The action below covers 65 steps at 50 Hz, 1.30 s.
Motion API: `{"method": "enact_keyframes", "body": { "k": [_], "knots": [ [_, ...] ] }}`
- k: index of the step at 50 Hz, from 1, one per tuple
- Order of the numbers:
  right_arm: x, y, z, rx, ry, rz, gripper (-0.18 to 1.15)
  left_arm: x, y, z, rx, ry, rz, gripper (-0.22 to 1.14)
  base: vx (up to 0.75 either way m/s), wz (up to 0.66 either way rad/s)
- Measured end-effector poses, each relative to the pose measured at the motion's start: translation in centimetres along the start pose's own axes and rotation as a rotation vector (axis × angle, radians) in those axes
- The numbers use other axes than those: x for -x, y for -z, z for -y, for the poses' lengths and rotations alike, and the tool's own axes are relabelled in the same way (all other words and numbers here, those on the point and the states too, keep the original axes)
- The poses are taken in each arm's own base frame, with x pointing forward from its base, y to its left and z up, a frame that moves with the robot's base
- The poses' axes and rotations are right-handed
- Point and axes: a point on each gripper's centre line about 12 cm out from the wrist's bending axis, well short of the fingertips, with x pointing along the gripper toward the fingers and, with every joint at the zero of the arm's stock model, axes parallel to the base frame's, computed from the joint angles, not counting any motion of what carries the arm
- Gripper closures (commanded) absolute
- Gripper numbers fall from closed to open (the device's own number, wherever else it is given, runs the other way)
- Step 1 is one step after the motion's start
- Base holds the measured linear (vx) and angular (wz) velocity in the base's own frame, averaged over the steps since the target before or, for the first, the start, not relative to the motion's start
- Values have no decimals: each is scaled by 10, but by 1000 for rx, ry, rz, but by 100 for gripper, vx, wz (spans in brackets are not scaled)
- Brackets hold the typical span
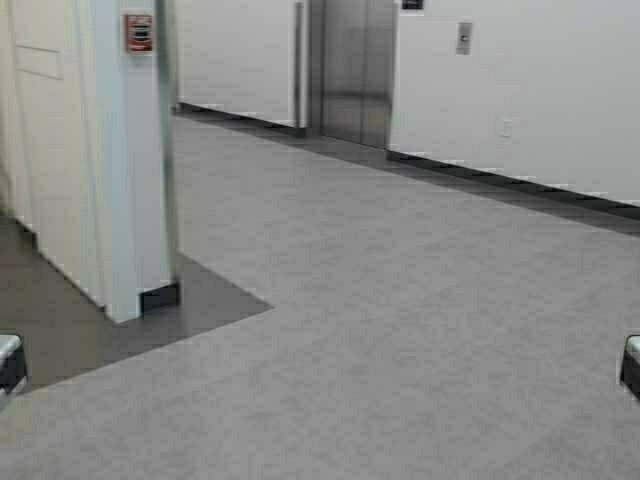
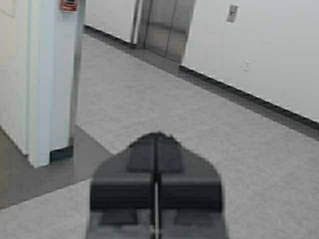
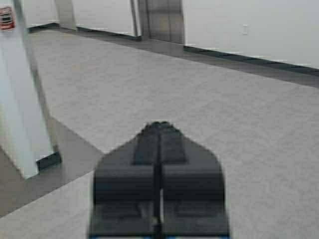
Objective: Navigate to elevator, push the call button, then enter the elevator
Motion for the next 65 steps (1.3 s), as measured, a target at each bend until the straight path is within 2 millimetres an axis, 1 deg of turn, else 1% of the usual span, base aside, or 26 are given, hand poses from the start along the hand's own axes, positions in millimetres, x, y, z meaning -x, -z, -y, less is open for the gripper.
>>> {"method": "enact_keyframes", "body": {
  "k": [15, 27, 35, 41, 50, 56, 65],
  "knots": [
    [-2, 1, 0, 1, 1, -8, 92, 0, 1, 0, -3, -2, -1, 89, 70, -20],
    [-2, 1, 0, 1, 0, -6, 92, 7, -10, 2, -3, 7, 49, 89, 69, -30],
    [-5, -2, 0, -8, -2, 14, 92, 13, -7, 2, -9, 10, 56, 89, 69, -28],
    [-7, -1, 0, -10, -5, 19, 92, 14, -5, 1, -12, 7, 52, 89, 68, -20],
    [-7, -3, -1, -8, -6, 27, 92, 12, -2, 0, -10, 4, 35, 89, 65, -5],
    [-8, -7, -1, -8, -8, 38, 92, 17, 5, -1, 0, -1, 22, 89, 67, 3],
    [-8, -7, -1, -6, -10, 37, 92, 22, 5, -1, -8, 0, 28, 89, 67, 0]
  ]
}}
